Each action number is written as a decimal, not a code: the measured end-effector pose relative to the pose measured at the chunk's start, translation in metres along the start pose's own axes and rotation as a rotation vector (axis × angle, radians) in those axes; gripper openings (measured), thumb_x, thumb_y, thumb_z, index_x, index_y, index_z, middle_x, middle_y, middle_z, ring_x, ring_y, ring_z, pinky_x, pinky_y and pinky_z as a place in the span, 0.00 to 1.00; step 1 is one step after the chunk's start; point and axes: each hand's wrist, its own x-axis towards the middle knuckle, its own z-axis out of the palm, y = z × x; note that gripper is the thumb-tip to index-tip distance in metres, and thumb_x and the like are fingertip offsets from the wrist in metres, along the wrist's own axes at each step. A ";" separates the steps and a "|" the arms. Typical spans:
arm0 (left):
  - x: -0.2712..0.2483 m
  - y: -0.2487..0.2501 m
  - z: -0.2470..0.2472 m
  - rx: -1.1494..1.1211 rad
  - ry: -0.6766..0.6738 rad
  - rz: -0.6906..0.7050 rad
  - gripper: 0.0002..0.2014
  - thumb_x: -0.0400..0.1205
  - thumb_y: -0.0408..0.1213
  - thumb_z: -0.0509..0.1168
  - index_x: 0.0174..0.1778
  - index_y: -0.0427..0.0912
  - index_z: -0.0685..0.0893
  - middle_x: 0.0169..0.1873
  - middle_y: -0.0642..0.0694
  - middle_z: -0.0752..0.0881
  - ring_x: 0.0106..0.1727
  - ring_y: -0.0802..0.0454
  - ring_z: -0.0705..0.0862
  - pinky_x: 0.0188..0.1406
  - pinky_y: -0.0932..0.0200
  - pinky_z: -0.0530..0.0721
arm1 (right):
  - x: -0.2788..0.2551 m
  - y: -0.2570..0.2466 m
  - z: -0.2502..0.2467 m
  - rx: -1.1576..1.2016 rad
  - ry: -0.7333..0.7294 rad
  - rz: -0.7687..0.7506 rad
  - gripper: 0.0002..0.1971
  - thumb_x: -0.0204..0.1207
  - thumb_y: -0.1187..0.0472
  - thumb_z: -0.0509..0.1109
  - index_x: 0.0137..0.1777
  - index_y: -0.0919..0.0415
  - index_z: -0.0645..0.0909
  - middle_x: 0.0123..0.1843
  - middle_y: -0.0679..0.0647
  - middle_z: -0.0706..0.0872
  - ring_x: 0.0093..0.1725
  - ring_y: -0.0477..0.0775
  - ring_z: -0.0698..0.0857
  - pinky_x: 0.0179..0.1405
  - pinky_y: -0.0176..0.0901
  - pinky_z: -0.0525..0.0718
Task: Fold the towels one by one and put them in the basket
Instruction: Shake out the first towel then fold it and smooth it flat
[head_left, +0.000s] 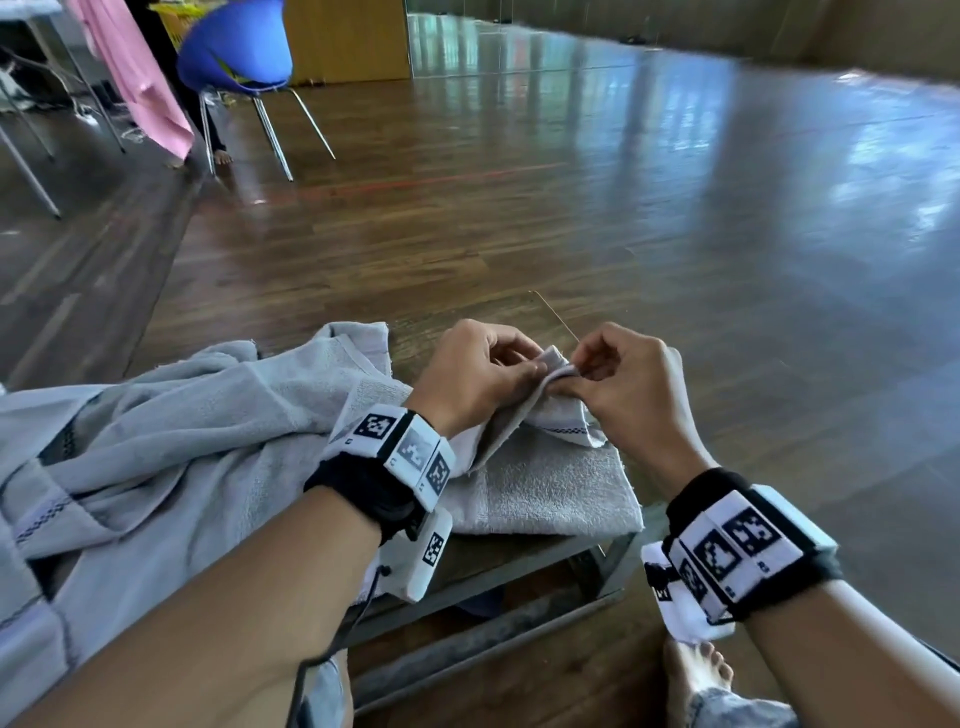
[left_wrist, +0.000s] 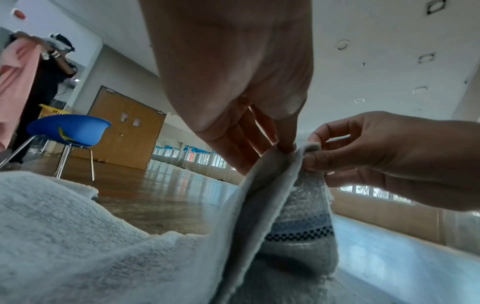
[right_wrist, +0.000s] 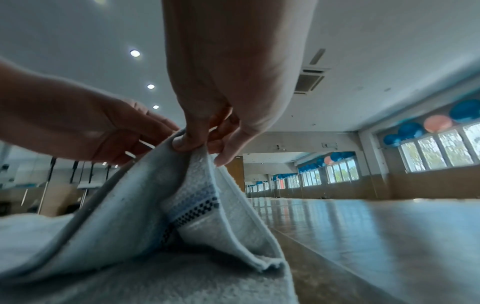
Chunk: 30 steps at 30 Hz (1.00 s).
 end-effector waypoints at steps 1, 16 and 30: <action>-0.001 0.000 0.000 -0.005 -0.013 -0.001 0.11 0.77 0.49 0.76 0.43 0.44 0.93 0.32 0.48 0.91 0.28 0.65 0.81 0.31 0.66 0.78 | -0.001 0.000 -0.001 -0.010 -0.003 -0.002 0.14 0.59 0.59 0.90 0.36 0.56 0.86 0.31 0.46 0.89 0.31 0.43 0.86 0.37 0.38 0.85; 0.005 0.004 0.001 -0.015 -0.027 -0.014 0.10 0.79 0.46 0.75 0.46 0.42 0.93 0.34 0.45 0.92 0.29 0.64 0.81 0.28 0.71 0.76 | 0.009 0.002 0.004 -0.030 0.040 0.017 0.13 0.60 0.59 0.89 0.32 0.51 0.85 0.29 0.42 0.88 0.34 0.43 0.88 0.40 0.39 0.86; 0.002 0.001 0.003 -0.089 -0.024 0.047 0.05 0.81 0.35 0.73 0.47 0.42 0.94 0.30 0.54 0.90 0.24 0.71 0.78 0.27 0.77 0.72 | 0.010 -0.002 0.002 0.004 0.028 -0.042 0.08 0.65 0.64 0.86 0.37 0.53 0.90 0.32 0.40 0.90 0.35 0.39 0.88 0.43 0.30 0.84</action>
